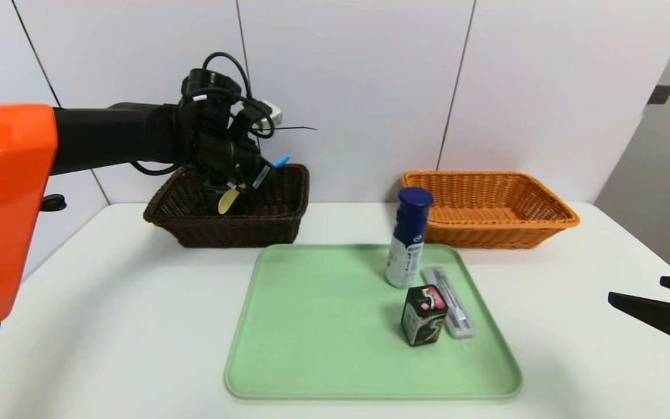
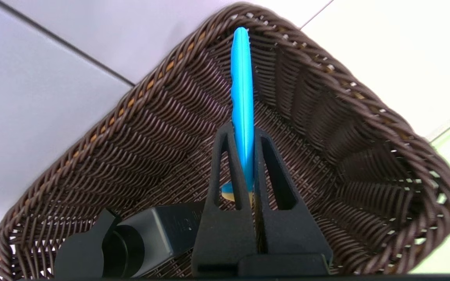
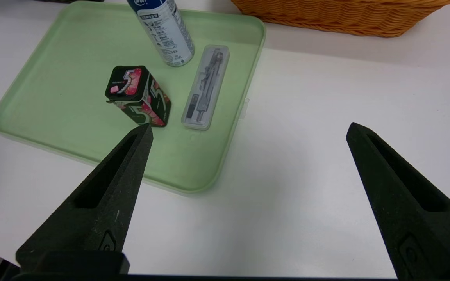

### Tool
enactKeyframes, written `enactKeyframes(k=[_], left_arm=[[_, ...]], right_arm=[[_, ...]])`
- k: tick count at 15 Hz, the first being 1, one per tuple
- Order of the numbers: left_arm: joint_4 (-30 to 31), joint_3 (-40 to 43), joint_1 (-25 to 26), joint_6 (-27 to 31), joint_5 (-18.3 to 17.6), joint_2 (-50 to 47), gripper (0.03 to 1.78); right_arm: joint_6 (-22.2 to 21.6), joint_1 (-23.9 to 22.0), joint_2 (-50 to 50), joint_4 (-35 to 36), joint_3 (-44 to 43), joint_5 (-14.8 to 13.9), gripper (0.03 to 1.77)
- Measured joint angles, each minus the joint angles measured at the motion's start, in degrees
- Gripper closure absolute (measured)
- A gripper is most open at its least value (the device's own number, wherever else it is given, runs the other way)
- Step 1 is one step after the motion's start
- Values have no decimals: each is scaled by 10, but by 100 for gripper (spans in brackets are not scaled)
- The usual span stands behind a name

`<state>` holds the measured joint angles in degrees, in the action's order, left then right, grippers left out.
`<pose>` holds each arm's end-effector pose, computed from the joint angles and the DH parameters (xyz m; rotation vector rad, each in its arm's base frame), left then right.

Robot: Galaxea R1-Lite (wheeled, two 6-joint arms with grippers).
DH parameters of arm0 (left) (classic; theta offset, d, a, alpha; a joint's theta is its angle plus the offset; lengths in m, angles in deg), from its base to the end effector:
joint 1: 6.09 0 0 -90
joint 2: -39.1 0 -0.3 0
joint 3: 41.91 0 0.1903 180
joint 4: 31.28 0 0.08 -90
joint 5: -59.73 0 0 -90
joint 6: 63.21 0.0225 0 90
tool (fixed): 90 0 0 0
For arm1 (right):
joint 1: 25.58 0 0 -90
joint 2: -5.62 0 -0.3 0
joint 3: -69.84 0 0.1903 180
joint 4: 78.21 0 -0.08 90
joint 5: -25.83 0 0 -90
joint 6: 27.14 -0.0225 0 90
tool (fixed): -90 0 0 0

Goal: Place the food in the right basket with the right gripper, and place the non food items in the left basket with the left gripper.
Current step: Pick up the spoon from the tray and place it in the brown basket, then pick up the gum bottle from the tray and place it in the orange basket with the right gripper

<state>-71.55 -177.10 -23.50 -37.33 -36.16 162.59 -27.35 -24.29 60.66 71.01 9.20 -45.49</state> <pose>0.4209 -0.1344 0.2398 0.4865 0.4017 -0.5050 0.1090 0.0097 0.2213 0.0703 0.4372 0.3421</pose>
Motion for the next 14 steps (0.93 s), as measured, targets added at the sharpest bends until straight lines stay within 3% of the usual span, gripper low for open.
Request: enactKeyframes(k=[1,4,6,11,14], left_arm=[[0,0,0,-1,0,2,165],[0,-2,-1,-1,1,9,115],[2,-2,-1,-2,1,15,91],[5,-8,-2,-18,1,-5,53],[2,-12,-5,-90,1,-46,39]], right_arm=[[0,0,0,0,0,0,9],[0,0,-2,0,0,-1,9],[0,0,-3,0,1,-1,9],[-1,0,-9,0,4,-1,9],[-1,0,-10,0,4,-1,9]])
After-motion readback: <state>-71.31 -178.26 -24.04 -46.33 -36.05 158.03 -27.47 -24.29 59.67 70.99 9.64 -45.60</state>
